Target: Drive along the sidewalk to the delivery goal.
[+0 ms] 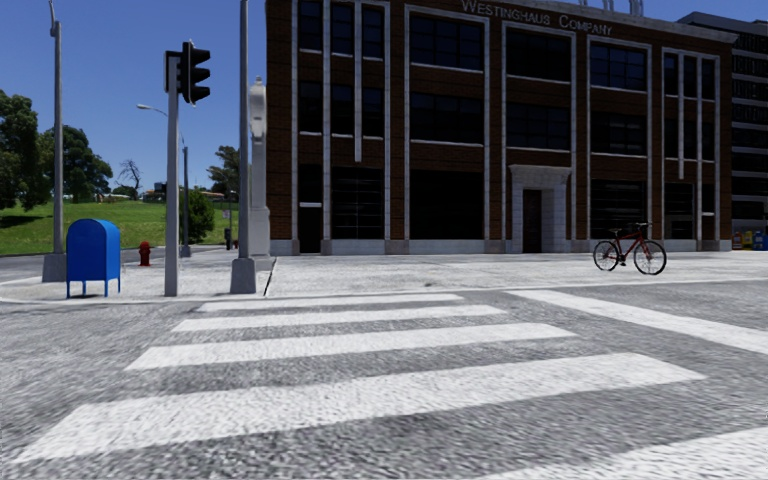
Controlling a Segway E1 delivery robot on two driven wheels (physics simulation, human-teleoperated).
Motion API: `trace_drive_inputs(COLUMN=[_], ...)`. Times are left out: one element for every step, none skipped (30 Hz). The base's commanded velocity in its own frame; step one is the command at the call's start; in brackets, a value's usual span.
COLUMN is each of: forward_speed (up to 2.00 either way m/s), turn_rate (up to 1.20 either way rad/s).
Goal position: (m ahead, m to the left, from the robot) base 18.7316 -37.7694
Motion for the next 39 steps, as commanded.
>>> trace_drive_inputs(forward_speed=[1.43, 1.43, 1.43, 1.43, 1.43, 1.43, 1.43, 1.43, 1.43, 1.43, 1.43, 1.43, 1.43, 1.43, 1.43, 1.43, 1.43, 1.43, 1.43, 1.43, 1.43, 1.43, 1.43, 1.43, 1.43, 1.43, 1.43, 1.43, 1.43, 1.43, 1.43, 1.43, 1.43, 1.43, 1.43, 1.43, 1.43, 1.43, 1.43], turn_rate=[0.00, 0.00, 0.04, 0.10, 0.10, 0.15, 0.17, 0.18, 0.18, 0.18, 0.18, 0.18, 0.18, 0.18, 0.18, 0.18, 0.18, 0.18, 0.18, 0.18, 0.19, 0.19, 0.20, 0.24, 0.24, 0.26, 0.28, 0.32, 0.32, 0.34, 0.34, 0.35, 0.35, 0.35, 0.35, 0.35, 0.35, 0.35, 0.35])
